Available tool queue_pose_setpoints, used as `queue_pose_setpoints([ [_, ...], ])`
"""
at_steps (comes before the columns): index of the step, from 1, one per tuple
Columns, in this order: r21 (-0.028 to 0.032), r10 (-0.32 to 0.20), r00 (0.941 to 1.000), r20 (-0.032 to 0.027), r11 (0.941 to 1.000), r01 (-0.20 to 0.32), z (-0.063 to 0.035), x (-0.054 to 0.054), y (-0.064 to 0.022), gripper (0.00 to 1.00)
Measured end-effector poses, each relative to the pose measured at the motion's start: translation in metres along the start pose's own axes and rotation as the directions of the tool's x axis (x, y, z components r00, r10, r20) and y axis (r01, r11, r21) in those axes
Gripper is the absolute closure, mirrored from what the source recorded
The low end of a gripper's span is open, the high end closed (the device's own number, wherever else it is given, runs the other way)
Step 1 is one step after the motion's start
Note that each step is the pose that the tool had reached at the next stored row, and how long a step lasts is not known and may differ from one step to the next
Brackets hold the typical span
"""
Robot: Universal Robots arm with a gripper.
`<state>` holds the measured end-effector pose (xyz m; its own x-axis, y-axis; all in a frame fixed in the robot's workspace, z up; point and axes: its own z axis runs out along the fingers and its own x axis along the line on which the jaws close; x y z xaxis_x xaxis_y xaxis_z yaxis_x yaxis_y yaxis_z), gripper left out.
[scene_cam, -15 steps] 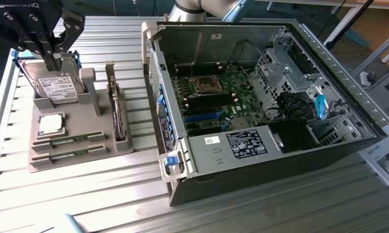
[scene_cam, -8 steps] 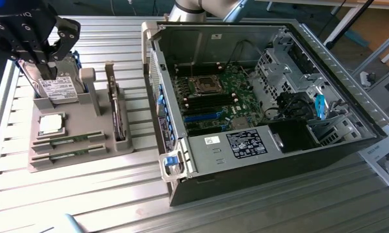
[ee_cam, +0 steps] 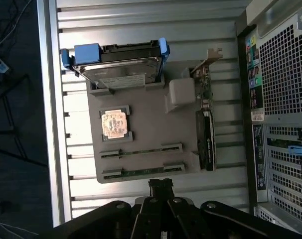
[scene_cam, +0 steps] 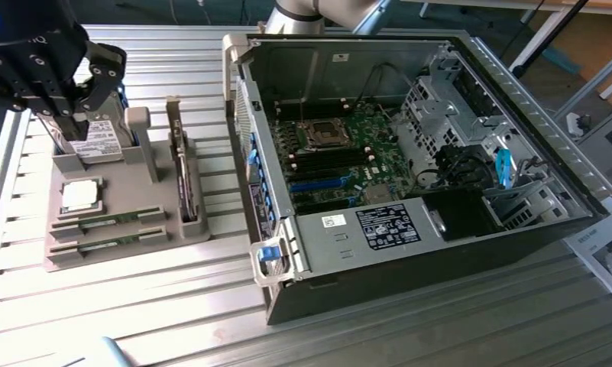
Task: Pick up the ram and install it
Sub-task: 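Reach for the ram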
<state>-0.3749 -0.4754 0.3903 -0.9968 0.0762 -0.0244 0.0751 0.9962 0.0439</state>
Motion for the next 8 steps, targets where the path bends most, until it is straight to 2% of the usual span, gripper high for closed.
queue_pose_setpoints([
  [4, 0.0000, 0.000, 1.0000, 0.0001, 1.0000, 0.000, -0.0002, -0.0006, -0.0088, 0.89],
  [8, 0.0000, 0.000, 1.0000, 0.0001, 1.0000, 0.000, -0.0003, -0.0007, -0.0089, 0.89],
])
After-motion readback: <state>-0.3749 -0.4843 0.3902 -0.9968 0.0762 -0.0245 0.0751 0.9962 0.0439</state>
